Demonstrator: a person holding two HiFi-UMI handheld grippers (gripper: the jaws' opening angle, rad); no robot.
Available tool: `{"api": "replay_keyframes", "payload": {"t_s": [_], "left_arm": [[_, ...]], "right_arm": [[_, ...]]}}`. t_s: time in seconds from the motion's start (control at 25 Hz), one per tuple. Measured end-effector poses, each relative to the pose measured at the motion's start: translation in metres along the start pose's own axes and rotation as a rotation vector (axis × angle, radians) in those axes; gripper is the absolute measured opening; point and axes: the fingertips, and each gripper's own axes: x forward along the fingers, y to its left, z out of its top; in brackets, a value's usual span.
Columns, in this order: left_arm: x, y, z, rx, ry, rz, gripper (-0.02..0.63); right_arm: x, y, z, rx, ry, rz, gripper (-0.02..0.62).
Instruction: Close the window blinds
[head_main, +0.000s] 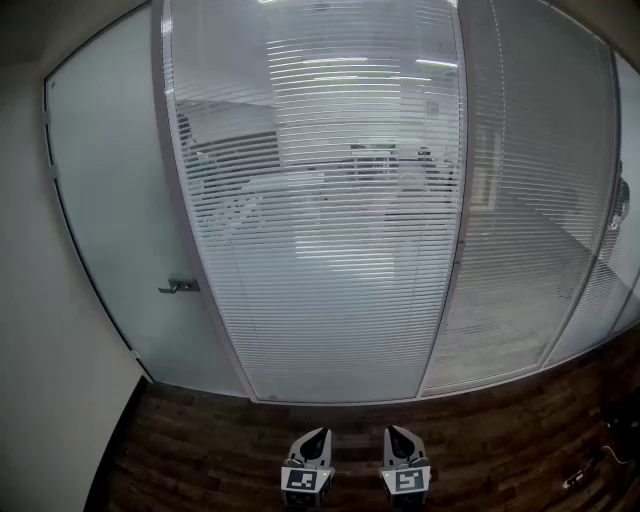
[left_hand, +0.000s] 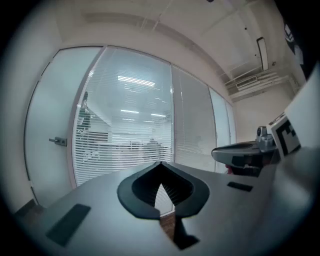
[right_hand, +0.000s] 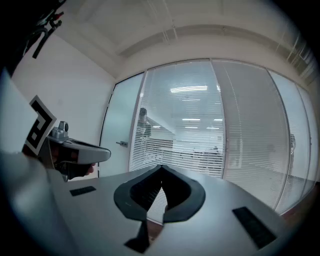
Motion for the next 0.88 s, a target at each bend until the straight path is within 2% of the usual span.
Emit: {"api": "replay_keyframes", "payload": {"t_s": [0.16, 0.36, 0.64, 0.88], "left_arm": [[-0.007, 0.004, 0.0, 0.007, 0.01, 0.003, -0.005], [-0.006, 0.007, 0.005, -0.023, -0.003, 0.014, -0.005], [-0.006, 0.006, 0.009, -0.03, 0.0, 0.02, -0.005], [-0.007, 0.008, 0.012, -0.026, -0.007, 0.034, -0.005]], "right_arm": [[-0.006, -0.001, -0.001, 0.011, 0.001, -0.01, 0.002], [-0.012, -0.007, -0.003, 0.003, 0.002, -0.035, 0.002], [-0.016, -0.009, -0.001, 0.012, -0.017, -0.031, 0.002], [-0.017, -0.015, 0.004, 0.017, 0.001, -0.077, 0.002]]}}
